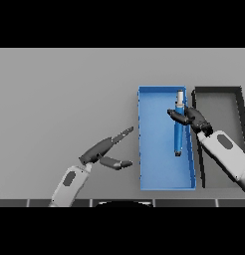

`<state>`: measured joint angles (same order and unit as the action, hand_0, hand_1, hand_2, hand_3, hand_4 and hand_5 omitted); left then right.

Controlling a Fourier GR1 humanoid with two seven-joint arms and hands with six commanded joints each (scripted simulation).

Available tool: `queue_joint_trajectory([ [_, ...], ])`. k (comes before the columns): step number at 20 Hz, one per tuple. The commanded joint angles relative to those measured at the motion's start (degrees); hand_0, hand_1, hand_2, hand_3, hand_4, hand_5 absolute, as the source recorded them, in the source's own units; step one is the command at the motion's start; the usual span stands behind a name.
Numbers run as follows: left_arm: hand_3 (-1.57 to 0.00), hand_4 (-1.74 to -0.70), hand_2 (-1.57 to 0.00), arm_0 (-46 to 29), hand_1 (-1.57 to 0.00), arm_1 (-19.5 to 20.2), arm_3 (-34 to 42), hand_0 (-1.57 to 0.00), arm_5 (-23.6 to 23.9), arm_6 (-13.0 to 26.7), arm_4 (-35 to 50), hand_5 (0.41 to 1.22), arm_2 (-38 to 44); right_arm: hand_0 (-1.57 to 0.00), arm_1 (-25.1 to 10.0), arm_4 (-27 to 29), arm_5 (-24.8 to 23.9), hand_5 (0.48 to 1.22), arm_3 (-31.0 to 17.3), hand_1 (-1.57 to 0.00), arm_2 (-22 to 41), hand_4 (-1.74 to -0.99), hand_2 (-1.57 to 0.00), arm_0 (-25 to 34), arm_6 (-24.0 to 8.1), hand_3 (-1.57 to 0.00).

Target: Pick up the blue pipe and place it into the blue bin.

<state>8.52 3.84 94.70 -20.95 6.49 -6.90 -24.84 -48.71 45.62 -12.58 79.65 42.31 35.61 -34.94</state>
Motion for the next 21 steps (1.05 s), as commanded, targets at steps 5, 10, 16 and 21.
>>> queue_joint_trajectory([
  [5,0.0,-0.89,0.0,-0.48,0.0,-0.55,0.29,0.0,0.25,-0.09,-0.53,0.426,-0.86,-0.1,-2.16,-1.15,2.75,0.868,0.22,-0.09,3.8,-1.071,-0.09,1.7,0.01,-0.05],
  [10,0.0,-0.89,0.0,-0.35,0.0,-0.38,0.31,0.0,0.57,0.03,-0.89,0.429,-0.71,-0.03,-2.12,-3.72,4.31,0.734,-0.43,-0.03,6.23,-1.038,-0.03,2.44,0.11,-0.02],
  [16,0.0,-0.89,0.0,-0.68,0.0,-0.71,0.03,0.0,1.01,-0.07,-1.3,0.431,-0.92,-0.01,-1.56,-4.96,5.36,0.665,-1.62,-0.01,7.05,-1.022,-0.01,3.21,0.83,0.0],
  [21,0.0,-0.88,0.0,0.46,0.0,-1.82,1.42,0.0,1.18,2.06,-0.73,0.431,-1.25,-0.01,-2.03,-4.8,5.9,0.643,-1.15,-0.01,7.09,-1.022,-0.01,3.25,0.65,0.0],
])
